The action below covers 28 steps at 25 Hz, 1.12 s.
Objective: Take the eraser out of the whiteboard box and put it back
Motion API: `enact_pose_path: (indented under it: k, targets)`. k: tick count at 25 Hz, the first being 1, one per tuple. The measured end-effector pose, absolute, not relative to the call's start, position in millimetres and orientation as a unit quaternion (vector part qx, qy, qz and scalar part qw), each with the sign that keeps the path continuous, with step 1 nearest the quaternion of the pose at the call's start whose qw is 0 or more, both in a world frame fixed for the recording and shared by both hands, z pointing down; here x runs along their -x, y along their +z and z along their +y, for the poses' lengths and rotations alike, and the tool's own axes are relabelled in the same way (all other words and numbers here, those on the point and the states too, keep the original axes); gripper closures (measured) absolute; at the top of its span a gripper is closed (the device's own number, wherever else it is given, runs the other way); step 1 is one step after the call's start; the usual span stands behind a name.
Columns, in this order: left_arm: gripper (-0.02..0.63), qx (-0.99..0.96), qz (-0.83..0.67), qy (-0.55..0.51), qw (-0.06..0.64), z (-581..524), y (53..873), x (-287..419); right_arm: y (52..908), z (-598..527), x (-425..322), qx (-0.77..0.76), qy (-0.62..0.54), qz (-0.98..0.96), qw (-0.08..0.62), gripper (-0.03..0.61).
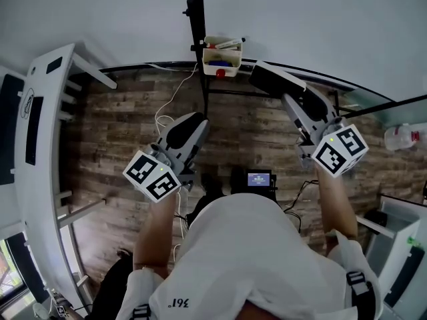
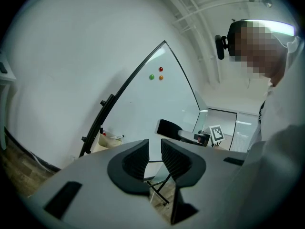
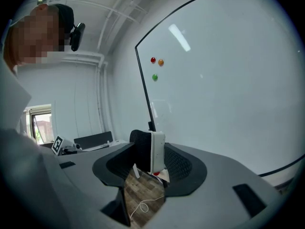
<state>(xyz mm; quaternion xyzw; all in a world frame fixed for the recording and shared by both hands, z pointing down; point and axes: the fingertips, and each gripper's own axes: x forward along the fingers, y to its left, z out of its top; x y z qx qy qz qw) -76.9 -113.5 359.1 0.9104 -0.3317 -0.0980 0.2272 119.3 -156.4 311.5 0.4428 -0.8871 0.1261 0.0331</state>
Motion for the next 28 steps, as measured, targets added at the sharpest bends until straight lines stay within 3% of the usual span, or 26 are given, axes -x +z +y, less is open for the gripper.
enact_pose_path:
  k: [28]
  targets:
    - [0.531, -0.913, -0.328, -0.04, 0.237, -190.7, 416.7, 63.7, 392.3, -269.8, -62.1, -0.391, 0.019, -0.888, 0.24, 0.373]
